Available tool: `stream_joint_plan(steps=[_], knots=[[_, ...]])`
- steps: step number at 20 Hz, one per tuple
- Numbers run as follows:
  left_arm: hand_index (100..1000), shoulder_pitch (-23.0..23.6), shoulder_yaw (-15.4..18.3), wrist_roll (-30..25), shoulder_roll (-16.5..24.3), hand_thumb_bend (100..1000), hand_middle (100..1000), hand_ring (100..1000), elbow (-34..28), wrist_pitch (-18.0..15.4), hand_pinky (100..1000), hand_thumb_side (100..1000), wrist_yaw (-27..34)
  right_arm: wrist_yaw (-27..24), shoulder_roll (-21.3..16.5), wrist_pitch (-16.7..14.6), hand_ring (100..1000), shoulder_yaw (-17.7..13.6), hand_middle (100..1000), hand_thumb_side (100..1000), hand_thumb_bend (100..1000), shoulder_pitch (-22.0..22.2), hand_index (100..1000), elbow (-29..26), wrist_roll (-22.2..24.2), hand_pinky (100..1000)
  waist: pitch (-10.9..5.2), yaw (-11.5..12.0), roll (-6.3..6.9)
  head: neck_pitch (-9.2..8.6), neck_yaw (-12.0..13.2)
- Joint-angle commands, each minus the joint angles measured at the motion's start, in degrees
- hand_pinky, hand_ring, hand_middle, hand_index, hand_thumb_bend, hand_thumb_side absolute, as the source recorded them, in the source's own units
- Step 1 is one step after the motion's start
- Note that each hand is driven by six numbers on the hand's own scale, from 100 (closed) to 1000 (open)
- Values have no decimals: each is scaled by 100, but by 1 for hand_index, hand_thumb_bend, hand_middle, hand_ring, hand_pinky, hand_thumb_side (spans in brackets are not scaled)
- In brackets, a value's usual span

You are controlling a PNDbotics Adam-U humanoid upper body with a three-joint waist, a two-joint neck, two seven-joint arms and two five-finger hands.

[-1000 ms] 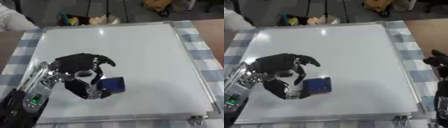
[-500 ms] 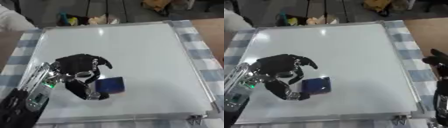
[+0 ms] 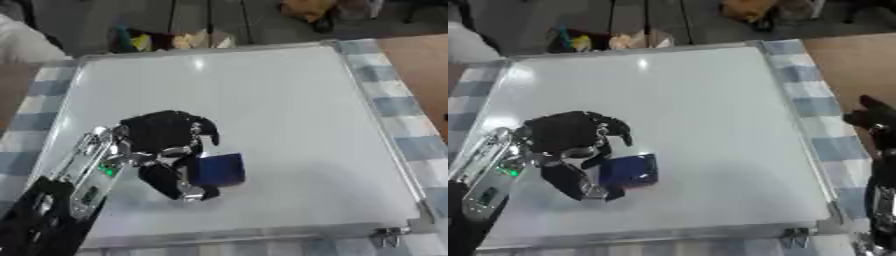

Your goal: Wipe the whiteboard clean with a brush.

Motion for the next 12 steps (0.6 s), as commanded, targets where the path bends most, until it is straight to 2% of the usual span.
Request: stream_joint_plan(steps=[1, 12], knots=[[223, -144, 81, -1078, -13, 426, 719, 883, 2, -1300, 732, 954, -249, -43, -78, 24, 861, -46, 668, 824, 100, -42, 824, -116, 15, 706, -83, -11, -21, 32, 31], [203, -179, 73, -590, -70, 424, 679, 856, 217, -1388, 715, 923, -951, -77, -69, 44, 861, -47, 667, 824, 100, -54, 824, -116, 40, 708, -80, -57, -15, 12, 59]])
